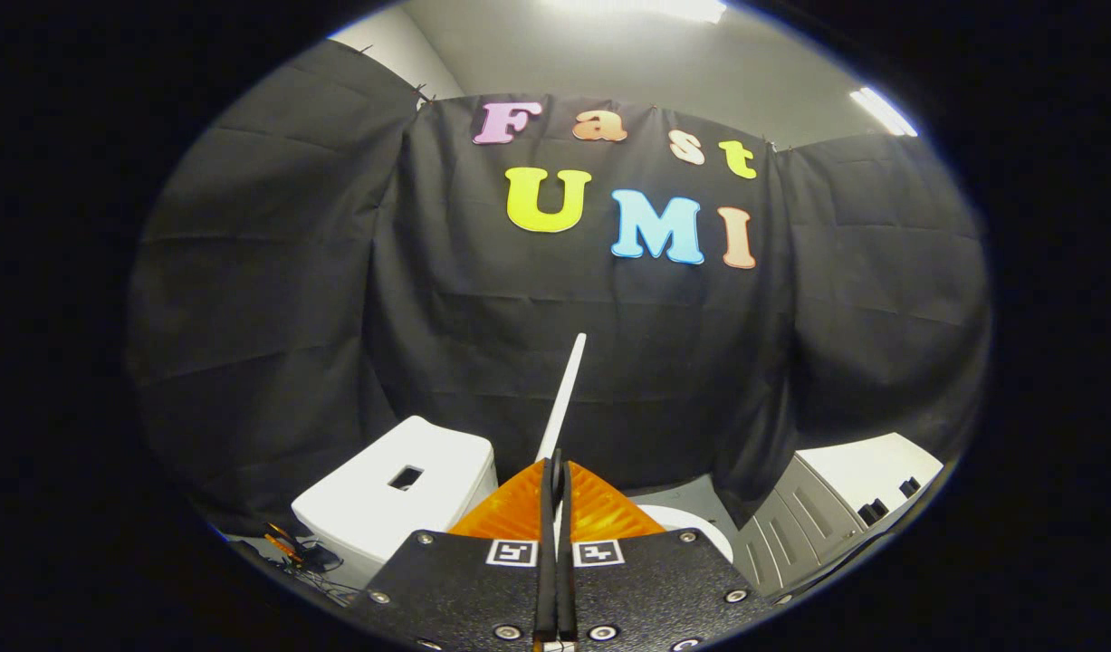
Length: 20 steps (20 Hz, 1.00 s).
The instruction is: Open the toilet lid.
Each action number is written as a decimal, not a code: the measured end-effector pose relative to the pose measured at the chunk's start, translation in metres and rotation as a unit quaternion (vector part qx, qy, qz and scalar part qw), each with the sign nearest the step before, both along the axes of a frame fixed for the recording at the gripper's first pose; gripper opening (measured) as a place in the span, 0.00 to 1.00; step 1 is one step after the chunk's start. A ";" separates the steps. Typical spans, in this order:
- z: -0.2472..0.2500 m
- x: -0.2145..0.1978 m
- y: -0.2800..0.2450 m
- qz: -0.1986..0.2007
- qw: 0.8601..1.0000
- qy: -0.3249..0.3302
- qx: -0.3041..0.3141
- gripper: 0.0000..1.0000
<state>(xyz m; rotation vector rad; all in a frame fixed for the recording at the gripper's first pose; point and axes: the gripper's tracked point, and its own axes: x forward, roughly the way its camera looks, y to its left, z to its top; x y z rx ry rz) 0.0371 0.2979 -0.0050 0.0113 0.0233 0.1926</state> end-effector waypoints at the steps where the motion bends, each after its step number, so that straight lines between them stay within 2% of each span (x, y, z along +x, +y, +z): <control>1: 0.001 0.001 0.006 0.004 1.000 0.000 -0.001 0.00; 7: 0.006 -0.004 0.038 0.031 0.999 -0.001 0.017 0.00; 15: 0.009 -0.009 0.077 0.058 0.998 0.000 -0.010 0.00; 20: 0.008 -0.013 0.096 0.071 0.997 0.005 0.021 0.02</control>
